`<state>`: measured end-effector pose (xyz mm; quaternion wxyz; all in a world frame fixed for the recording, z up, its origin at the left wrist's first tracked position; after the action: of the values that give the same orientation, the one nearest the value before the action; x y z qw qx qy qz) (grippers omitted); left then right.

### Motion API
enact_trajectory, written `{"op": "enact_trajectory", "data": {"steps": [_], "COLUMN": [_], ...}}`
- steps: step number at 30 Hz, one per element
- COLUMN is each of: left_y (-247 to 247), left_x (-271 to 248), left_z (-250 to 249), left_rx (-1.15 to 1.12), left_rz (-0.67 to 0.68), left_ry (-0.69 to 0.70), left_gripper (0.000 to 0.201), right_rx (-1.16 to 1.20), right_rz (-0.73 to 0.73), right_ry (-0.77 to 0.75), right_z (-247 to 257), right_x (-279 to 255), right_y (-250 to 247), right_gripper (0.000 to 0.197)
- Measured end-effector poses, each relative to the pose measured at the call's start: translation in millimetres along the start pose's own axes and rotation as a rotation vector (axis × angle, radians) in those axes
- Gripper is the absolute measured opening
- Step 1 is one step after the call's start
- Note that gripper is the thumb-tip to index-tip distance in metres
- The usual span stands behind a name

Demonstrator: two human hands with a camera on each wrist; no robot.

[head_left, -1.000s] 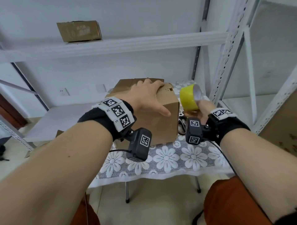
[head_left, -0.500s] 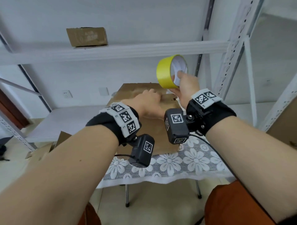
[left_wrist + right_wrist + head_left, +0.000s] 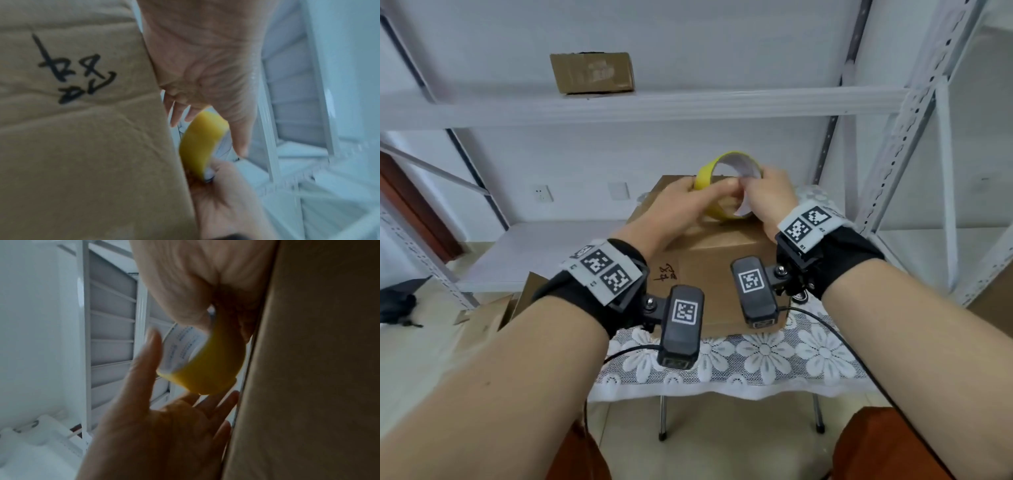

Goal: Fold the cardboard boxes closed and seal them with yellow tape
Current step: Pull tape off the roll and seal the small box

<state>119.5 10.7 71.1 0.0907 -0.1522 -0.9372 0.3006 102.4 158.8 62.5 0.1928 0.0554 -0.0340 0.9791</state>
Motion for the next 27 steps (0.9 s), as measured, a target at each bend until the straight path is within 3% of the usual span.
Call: {"op": "enact_trajectory", "data": {"steps": [3, 6, 9, 10, 12, 14, 18, 22, 25, 27], "left_y": [-7.5, -6.9, -11.3, -12.8, -14.4, -13.6, -14.1, -14.2, -14.7, -15.4], "left_x": [5.8, 13.1, 18.3, 19.0, 19.1, 20.6, 26.7, 28.0, 28.6, 29.5], "left_z": [8.0, 14.2, 16.8, 17.1, 17.1, 18.6, 28.4, 33.3, 31.3, 32.0], "left_rx": [-0.041, -0.008, 0.009, -0.015, -0.031, -0.009, 0.002, -0.078, -0.061, -0.093], "left_rz": [-0.179, -0.191, -0.251, -0.282, -0.326, -0.342, -0.368, -0.410, -0.434, -0.438], "left_ry": [-0.034, -0.036, -0.030, -0.026, -0.033, -0.036, -0.090, -0.167, -0.185, -0.198], "left_gripper": [0.018, 0.013, 0.031, 0.034, 0.036, 0.037, 0.018, 0.022, 0.022, 0.025], "right_rx": [-0.039, 0.005, 0.074, 0.114, 0.193, 0.233, 0.334, 0.410, 0.438, 0.439], "right_rz": [0.039, 0.050, 0.222, 0.289, 0.367, 0.343, 0.324, 0.354, 0.380, 0.403], "right_ry": [-0.014, -0.034, -0.034, -0.010, 0.040, 0.062, 0.090, 0.092, 0.054, 0.042], "right_z": [-0.2, 2.3, 7.2, 8.1, 7.5, 7.1, 3.5, 1.5, 3.8, 4.7], "right_x": [-1.7, -4.9, -15.4, -19.3, -21.1, -18.0, -15.0, -17.9, -19.9, -21.2], "right_y": [7.1, 8.1, 12.2, 14.9, 19.0, 18.7, 16.3, 17.8, 19.5, 20.8], "right_gripper": [0.016, 0.025, 0.012, 0.016, 0.043, 0.058, 0.030, 0.013, 0.006, 0.016]}}
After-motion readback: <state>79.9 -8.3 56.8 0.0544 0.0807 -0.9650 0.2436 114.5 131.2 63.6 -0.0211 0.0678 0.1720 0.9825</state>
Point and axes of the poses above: each hand's wrist, its own x-axis towards the middle knuckle, its own y-axis out of the palm, z = x × y, the point moved 4 cm from there along x, towards the middle knuckle, and after that the axes turned 10 degrees about x, right-handed, at the moved point
